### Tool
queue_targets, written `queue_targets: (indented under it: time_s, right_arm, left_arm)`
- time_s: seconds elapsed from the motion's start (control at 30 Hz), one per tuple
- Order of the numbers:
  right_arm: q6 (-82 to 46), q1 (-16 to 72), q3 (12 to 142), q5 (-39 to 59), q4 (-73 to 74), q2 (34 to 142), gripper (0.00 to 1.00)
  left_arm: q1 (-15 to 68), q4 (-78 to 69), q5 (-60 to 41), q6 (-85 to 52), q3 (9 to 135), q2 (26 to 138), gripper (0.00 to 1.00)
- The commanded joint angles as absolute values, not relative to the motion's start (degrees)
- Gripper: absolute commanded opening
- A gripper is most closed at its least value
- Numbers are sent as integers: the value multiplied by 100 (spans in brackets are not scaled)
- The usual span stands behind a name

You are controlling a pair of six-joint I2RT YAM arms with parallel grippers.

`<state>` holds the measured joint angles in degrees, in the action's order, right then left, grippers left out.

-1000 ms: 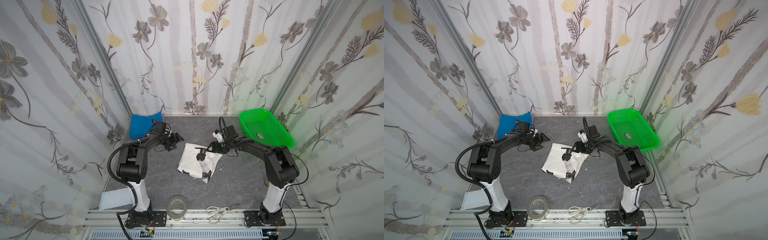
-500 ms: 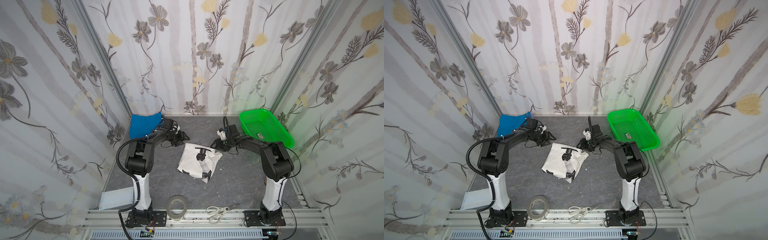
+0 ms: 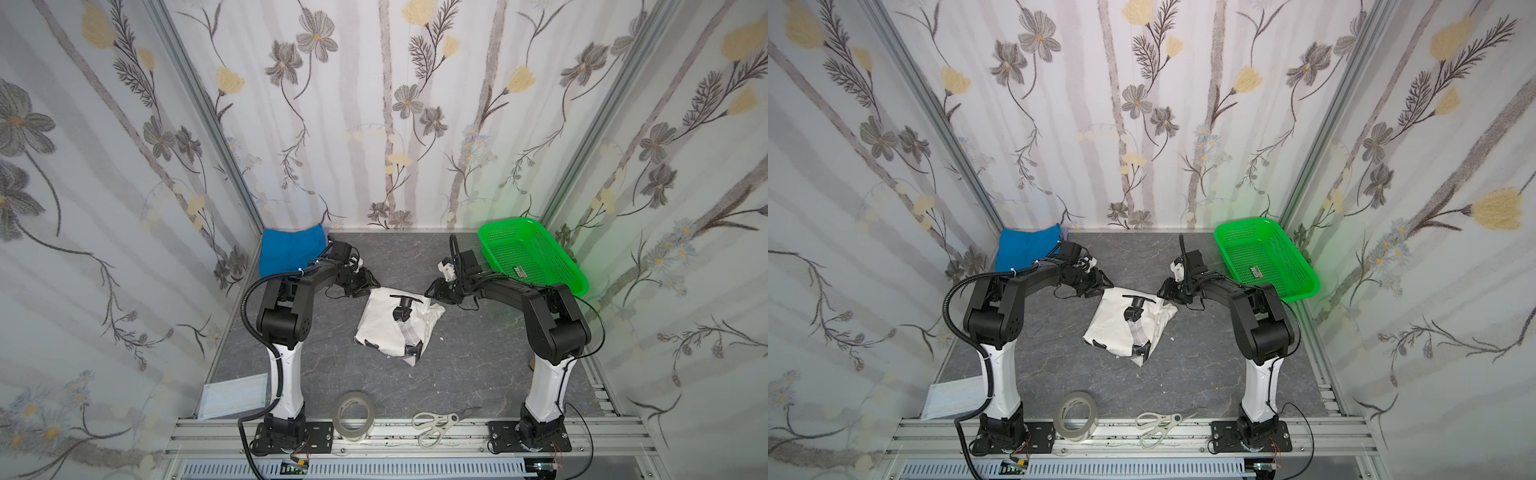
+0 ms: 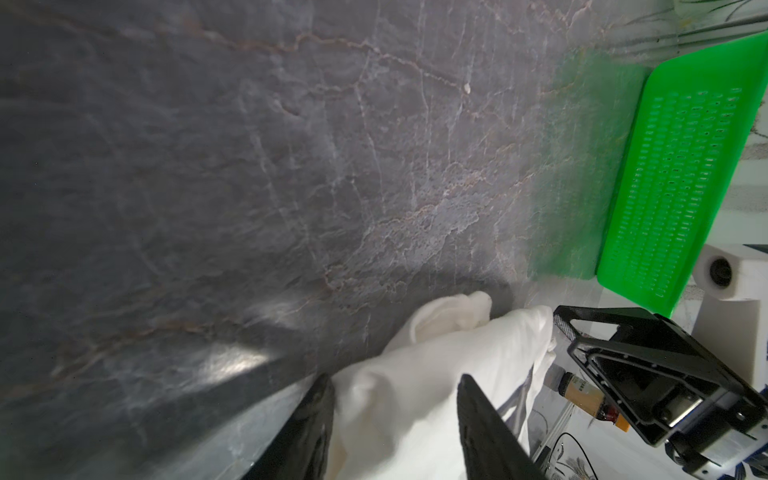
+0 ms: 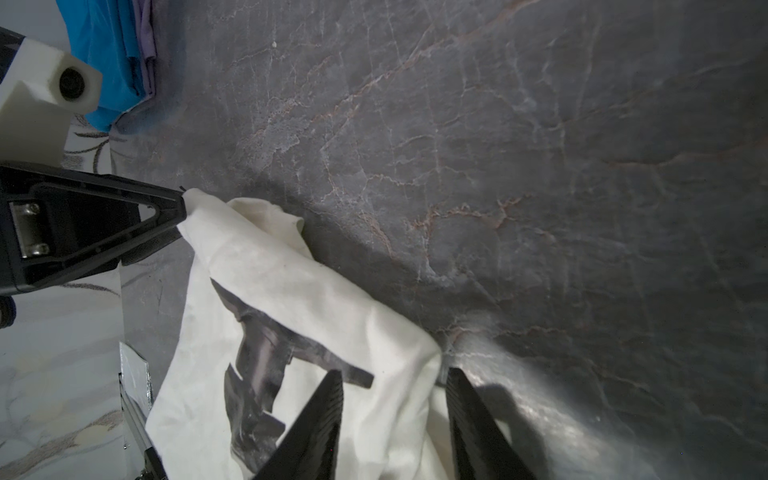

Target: Fold and stack the t-shirts

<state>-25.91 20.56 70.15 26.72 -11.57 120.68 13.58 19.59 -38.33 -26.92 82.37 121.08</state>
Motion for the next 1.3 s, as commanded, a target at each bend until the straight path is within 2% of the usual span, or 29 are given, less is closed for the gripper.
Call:
queue_targets:
  time_s: [0.0,0.1,0.23,0.43,0.6,0.7,0.8,0.9,1.03,1.1,1.27]
  right_arm:
    - [-2604,2035,7011,2569,-1011,12057,43]
    - [-2602,2027,7058,2698,-945,12148,42]
    - [-2610,2065,7235,2916,-920,12298,33]
    - [-2575,2155,7389,3025,-1044,12447,33]
    - [-2595,2183,7384,2903,-1142,12521,34]
    - [-2619,2154,7218,2488,-1126,12393,39]
    - [-2585,2107,7154,2294,-1173,12335,40]
    - [-2542,2112,7210,2331,-1212,12413,33]
    - [-2509,2185,7279,2470,-1160,12385,8]
    - [-2479,2231,7250,2567,-1004,12248,0]
    - [-2414,2371,7185,2599,-923,11785,0]
  left_arm:
    - [1372,1929,-3815,-2593,8288,12137,44]
    - [1386,1936,-3814,-2598,8288,12135,33]
    - [1388,1937,-3805,-2595,8286,12137,20]
    - [1394,1949,-3806,-2594,8288,12111,9]
    - [1401,1936,-3813,-2598,8288,12102,5]
    - [1400,1965,-3797,-2583,8288,12072,5]
    - [1405,1951,-3805,-2591,8288,12089,5]
    - [1402,1934,-3822,-2612,8288,12102,5]
    - [1403,1970,-3806,-2587,8288,12072,5]
    - [1405,1995,-3814,-2584,8288,12059,2]
    - [1401,2061,-3840,-2559,8490,11909,0]
